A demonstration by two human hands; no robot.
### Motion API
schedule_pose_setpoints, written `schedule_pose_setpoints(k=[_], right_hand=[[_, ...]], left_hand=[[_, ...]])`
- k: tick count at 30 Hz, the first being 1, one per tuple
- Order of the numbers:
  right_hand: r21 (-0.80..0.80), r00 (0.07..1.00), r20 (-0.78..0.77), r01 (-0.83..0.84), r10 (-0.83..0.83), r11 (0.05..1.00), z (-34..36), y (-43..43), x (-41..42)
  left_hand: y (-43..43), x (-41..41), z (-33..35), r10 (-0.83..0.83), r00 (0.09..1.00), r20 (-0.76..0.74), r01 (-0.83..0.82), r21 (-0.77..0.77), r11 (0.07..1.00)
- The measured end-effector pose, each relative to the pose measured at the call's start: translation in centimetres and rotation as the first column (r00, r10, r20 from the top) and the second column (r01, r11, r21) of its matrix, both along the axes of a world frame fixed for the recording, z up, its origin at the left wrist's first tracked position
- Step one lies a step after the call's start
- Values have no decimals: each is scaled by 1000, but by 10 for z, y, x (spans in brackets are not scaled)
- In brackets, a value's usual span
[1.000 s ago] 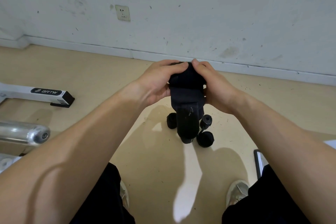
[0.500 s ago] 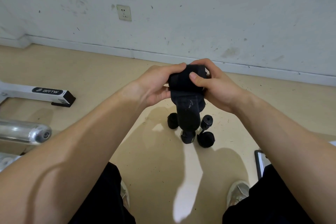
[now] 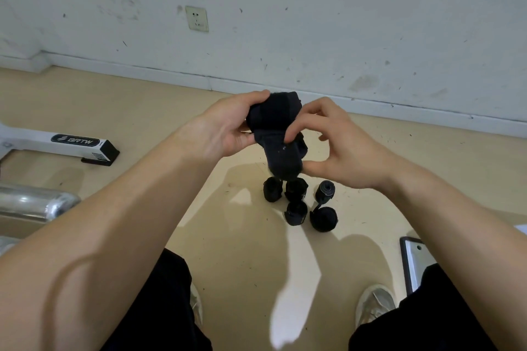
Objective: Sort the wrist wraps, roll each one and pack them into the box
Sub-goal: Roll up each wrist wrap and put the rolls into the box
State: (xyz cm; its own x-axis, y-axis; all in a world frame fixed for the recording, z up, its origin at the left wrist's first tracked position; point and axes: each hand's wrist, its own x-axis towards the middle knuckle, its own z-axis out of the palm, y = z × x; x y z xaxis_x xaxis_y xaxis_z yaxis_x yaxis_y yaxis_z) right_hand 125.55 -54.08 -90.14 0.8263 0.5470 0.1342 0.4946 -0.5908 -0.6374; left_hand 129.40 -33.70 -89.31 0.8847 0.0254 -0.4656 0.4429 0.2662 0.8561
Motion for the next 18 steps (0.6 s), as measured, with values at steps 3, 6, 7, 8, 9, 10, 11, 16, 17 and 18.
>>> schedule_pose_setpoints(k=[3, 6, 7, 8, 9, 10, 11, 16, 17, 18], right_hand=[[80, 998, 50, 38, -42, 996, 4, 2, 1], [154, 994, 52, 85, -94, 984, 8, 1, 3], [184, 992, 56, 103, -115, 978, 8, 0, 4], [214, 988, 63, 123, -139, 969, 8, 0, 5], [240, 983, 74, 147, -169, 960, 8, 0, 7], [256, 976, 81, 177, -204, 950, 7, 0, 9], [267, 968, 81, 208, -237, 941, 7, 0, 11], [333, 930, 10, 343, -367, 879, 1, 2, 20], [347, 926, -12, 358, -377, 867, -1, 2, 21], [365, 923, -46, 372, -382, 854, -3, 3, 23]], left_hand=[[-1, 0, -2, -10, 1000, 17, 10, 17, 1000], [-5, -2, -4, -25, 999, 26, 24, 49, 999], [-7, -4, -5, -38, 999, 26, 37, 57, 998], [-10, -5, -7, -53, 998, 26, 51, 59, 997], [-13, -7, -9, -69, 997, 27, 68, 60, 996], [-16, -8, -11, -88, 996, 29, 86, 59, 995], [-19, -9, -12, -109, 994, 32, 107, 57, 993], [-30, -15, -14, -180, 980, 80, 178, 38, 983], [-32, -16, -14, -178, 980, 87, 176, 25, 984], [-33, -18, -13, -171, 981, 93, 171, 7, 985]])
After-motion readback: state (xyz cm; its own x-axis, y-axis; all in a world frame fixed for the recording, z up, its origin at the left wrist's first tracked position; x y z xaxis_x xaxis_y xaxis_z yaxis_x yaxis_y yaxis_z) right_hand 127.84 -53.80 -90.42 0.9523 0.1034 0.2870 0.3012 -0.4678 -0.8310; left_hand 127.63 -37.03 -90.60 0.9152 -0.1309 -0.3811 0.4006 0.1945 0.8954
